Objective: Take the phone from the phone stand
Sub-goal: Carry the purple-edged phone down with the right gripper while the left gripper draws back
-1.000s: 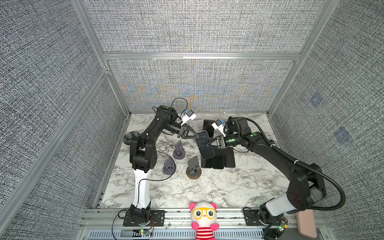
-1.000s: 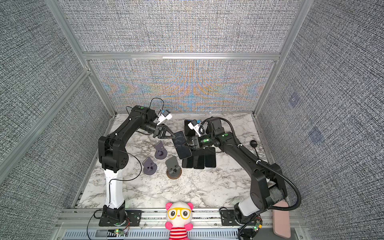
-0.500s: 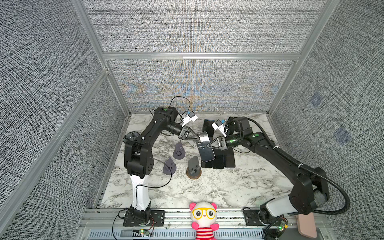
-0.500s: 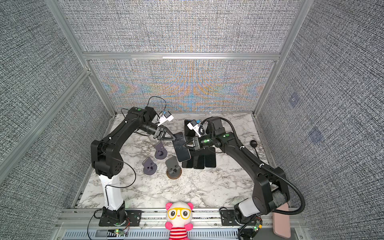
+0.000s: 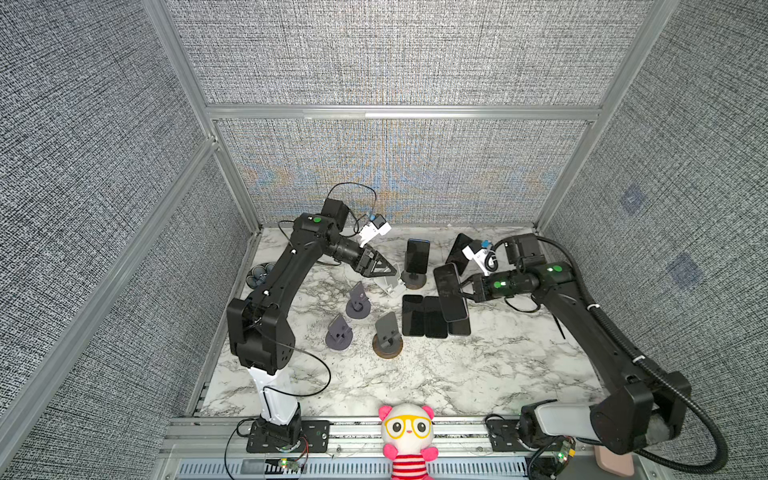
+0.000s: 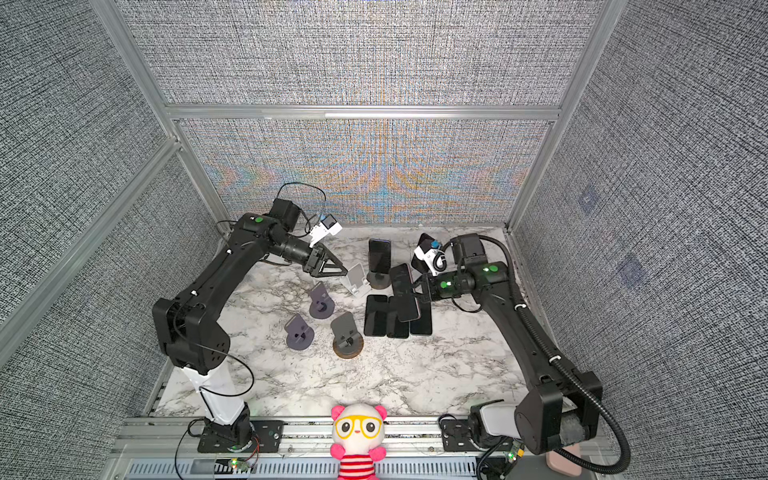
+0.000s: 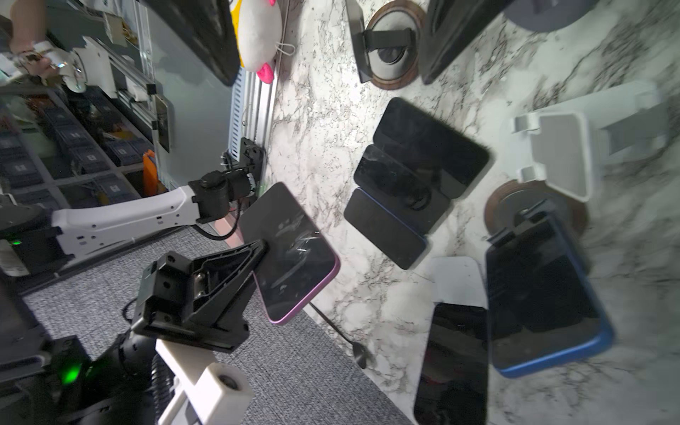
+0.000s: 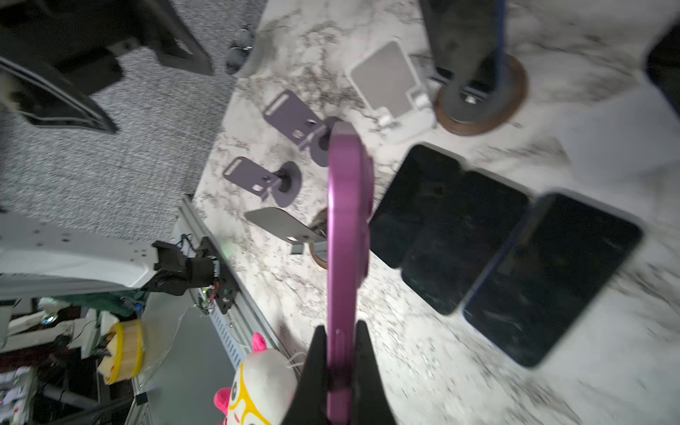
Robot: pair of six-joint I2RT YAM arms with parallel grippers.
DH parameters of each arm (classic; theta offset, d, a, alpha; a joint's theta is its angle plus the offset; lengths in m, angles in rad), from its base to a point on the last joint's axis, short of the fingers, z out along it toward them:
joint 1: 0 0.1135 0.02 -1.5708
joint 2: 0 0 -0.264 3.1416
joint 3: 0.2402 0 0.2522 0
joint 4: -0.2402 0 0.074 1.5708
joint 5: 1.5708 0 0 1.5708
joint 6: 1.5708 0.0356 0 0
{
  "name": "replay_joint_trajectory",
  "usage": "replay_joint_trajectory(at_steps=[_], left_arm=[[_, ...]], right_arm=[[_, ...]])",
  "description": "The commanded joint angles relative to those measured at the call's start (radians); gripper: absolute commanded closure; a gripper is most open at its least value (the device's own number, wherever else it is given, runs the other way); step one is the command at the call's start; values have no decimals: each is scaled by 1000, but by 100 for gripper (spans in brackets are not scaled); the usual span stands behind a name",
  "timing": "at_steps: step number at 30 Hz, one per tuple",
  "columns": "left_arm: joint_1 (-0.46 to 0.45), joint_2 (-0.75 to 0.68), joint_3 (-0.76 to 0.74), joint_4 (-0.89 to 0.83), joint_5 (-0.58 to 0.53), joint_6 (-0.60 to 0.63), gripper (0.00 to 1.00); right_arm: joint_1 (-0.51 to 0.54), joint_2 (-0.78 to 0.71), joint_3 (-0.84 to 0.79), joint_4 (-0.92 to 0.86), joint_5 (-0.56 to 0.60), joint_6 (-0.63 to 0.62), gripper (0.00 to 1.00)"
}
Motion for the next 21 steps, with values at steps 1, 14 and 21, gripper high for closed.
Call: replay_joint_trajectory(at_steps=[1,14,21], left_arm=[[20,-58,-78,245,-95,-156,22],[39,-221,-272,469,-399,-288,23],[38,-258,-335,533,-554,-335,24]], right_arm=[[-38,-13,1,-183,135,-75,100],[-232,105,-74,-205,345,-166,100],[-290,212,-113,-63,239,-190,100]])
